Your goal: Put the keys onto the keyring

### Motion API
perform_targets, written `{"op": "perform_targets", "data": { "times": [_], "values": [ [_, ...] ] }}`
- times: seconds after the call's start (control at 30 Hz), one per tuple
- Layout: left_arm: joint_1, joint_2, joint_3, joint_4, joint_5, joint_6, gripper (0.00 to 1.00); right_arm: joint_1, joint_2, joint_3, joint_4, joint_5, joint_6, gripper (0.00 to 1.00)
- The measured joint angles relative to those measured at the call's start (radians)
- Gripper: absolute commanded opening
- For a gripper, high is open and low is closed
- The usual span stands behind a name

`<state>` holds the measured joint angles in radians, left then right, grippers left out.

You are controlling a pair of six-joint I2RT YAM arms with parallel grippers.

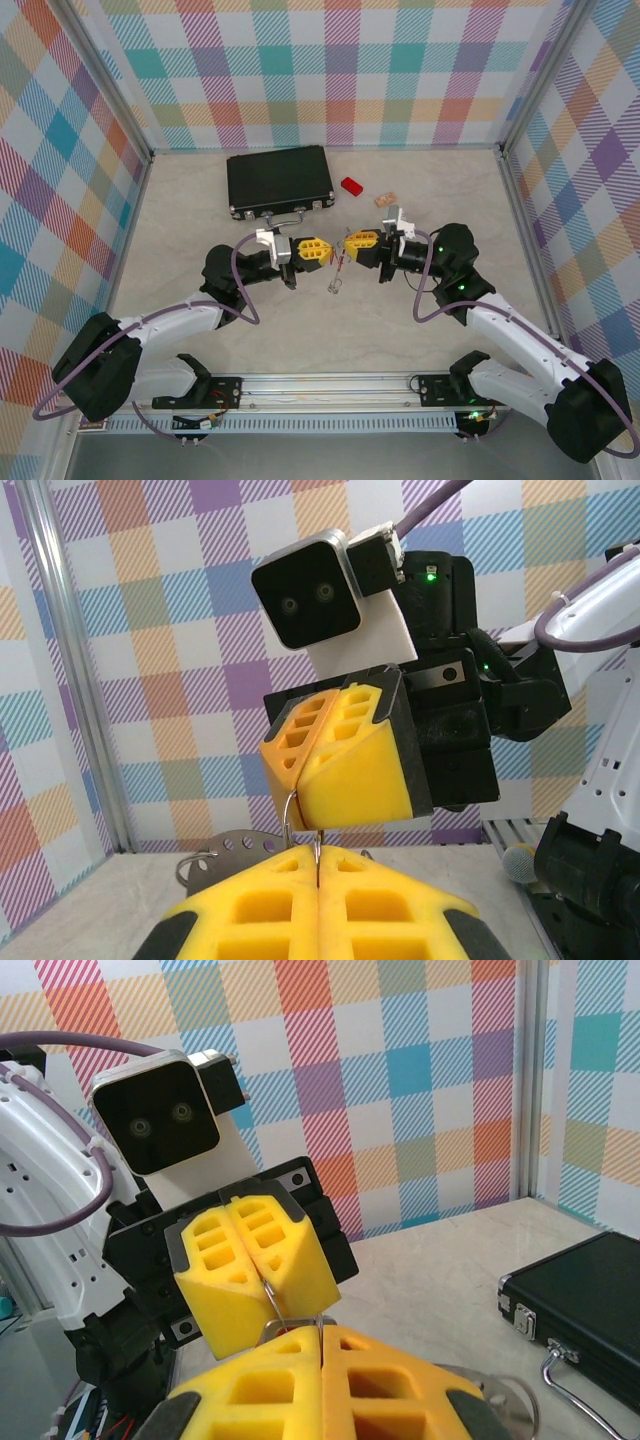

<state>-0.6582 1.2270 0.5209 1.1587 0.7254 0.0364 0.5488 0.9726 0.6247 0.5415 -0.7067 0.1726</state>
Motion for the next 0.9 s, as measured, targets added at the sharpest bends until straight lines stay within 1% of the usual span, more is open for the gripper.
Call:
{"op": "perform_targets", "data": {
  "times": [0.9],
  "values": [
    [0.000,0.015,0.015,-0.004,0.000,0.000,0.00,0.000,0.008,0.006,0.001,-0.031,0.001,0.00]
  ]
}}
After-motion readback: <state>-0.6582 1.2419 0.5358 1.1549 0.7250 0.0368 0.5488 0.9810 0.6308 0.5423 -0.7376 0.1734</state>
